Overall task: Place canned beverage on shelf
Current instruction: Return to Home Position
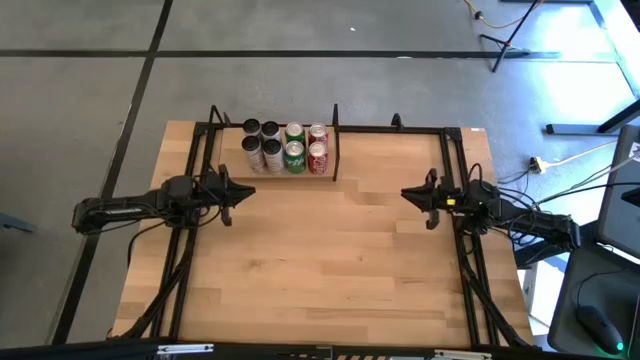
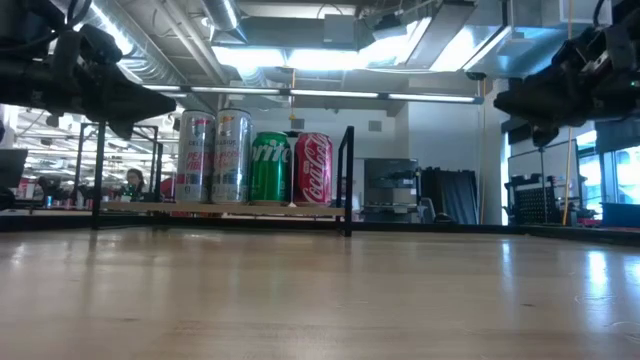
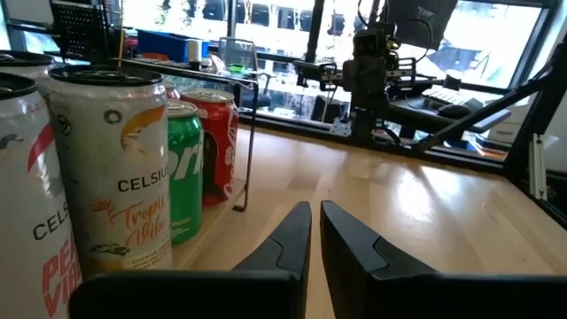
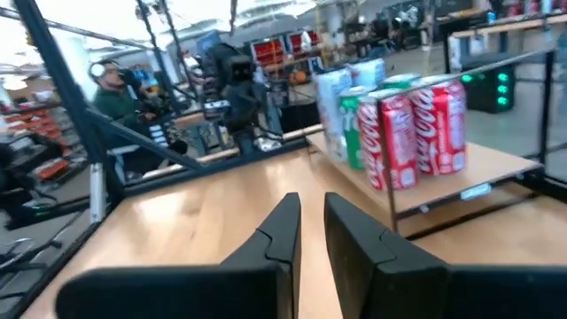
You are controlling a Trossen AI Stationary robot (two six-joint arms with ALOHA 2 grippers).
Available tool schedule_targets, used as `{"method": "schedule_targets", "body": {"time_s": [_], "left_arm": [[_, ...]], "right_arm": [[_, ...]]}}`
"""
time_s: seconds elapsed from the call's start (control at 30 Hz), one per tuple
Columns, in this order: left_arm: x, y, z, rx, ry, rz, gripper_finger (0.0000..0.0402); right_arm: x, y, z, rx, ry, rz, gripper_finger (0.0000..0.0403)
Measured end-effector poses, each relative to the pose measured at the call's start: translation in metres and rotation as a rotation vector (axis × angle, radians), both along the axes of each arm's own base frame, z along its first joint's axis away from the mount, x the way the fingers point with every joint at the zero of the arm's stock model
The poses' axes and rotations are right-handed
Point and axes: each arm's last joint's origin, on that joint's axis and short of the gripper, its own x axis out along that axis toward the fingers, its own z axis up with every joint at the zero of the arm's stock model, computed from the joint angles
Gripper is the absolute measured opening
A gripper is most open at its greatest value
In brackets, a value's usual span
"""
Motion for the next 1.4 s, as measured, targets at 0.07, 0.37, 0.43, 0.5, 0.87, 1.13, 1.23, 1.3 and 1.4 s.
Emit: {"method": "schedule_targets", "body": {"time_s": [0.07, 0.37, 0.43, 0.5, 0.87, 1.13, 1.23, 1.3, 1.4], "left_arm": [[0.0000, 0.0000, 0.0000, 0.000, 0.000, 0.000, 0.0021], [0.0000, 0.0000, 0.0000, 0.000, 0.000, 0.000, 0.0021], [0.0000, 0.0000, 0.0000, 0.000, 0.000, 0.000, 0.0021], [0.0000, 0.0000, 0.0000, 0.000, 0.000, 0.000, 0.0021], [0.0000, 0.0000, 0.0000, 0.000, 0.000, 0.000, 0.0021], [0.0000, 0.0000, 0.0000, 0.000, 0.000, 0.000, 0.0021], [0.0000, 0.0000, 0.0000, 0.000, 0.000, 0.000, 0.0021], [0.0000, 0.0000, 0.0001, 0.000, 0.000, 0.000, 0.0021], [0.0000, 0.0000, 0.0001, 0.000, 0.000, 0.000, 0.0021]], "right_arm": [[-0.0001, 0.0008, 0.0008, 0.003, -0.008, 0.027, 0.0044], [0.0000, -0.0001, 0.0002, 0.107, -0.015, 0.002, 0.0044], [0.0000, -0.0001, -0.0001, 0.108, -0.012, -0.001, 0.0044], [0.0000, -0.0001, -0.0002, 0.108, -0.011, -0.001, 0.0044], [0.0000, -0.0001, -0.0003, 0.108, -0.010, -0.001, 0.0044], [0.0000, -0.0001, -0.0004, 0.108, -0.009, -0.001, 0.0044], [0.0000, -0.0001, -0.0004, 0.108, -0.009, -0.001, 0.0044], [0.0000, -0.0001, -0.0004, 0.108, -0.009, -0.001, 0.0044], [0.0000, -0.0001, -0.0005, 0.108, -0.008, -0.001, 0.0044]]}}
